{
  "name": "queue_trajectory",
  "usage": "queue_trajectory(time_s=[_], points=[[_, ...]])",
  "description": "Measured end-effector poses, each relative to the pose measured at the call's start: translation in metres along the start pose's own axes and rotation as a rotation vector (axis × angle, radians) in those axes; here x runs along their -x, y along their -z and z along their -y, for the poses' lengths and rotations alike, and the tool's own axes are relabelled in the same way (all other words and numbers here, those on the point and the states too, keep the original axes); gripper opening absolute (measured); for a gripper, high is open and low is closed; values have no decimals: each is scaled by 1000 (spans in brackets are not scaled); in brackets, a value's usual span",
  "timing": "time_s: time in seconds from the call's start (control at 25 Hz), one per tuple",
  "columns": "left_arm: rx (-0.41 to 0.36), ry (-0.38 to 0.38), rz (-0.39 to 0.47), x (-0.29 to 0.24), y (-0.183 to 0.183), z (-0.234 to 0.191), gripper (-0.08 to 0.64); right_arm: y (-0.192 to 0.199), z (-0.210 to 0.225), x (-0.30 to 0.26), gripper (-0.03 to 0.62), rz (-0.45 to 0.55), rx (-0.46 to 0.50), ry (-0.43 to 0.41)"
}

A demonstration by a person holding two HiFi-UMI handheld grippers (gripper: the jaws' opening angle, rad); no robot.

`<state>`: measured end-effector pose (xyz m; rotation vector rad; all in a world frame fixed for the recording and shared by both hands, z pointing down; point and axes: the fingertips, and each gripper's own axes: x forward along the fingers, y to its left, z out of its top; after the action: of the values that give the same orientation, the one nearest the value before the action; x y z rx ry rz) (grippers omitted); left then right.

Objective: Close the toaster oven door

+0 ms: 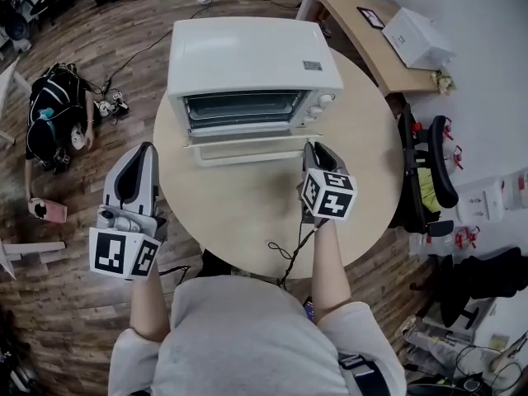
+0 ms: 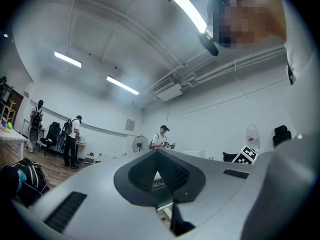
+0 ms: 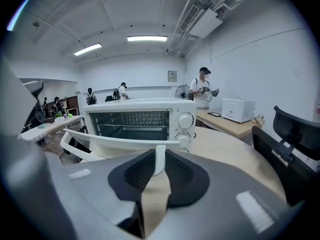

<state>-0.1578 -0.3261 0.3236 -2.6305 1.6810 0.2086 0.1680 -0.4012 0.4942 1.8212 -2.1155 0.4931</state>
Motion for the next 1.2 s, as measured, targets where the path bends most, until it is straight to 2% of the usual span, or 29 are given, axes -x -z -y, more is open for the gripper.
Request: queue_trajectory(time_s=[0.44,0.84,1.2], points=[[-2,-43,22,9,-9,-23,6,-48,0,-28,67,27,16,19],[-3,-65,29,14,-12,-39,6,-70,-1,-46,64,33,25,27],[-4,-80,33,20,-14,-52,6,-84,-2,-60,56,40,84,62]])
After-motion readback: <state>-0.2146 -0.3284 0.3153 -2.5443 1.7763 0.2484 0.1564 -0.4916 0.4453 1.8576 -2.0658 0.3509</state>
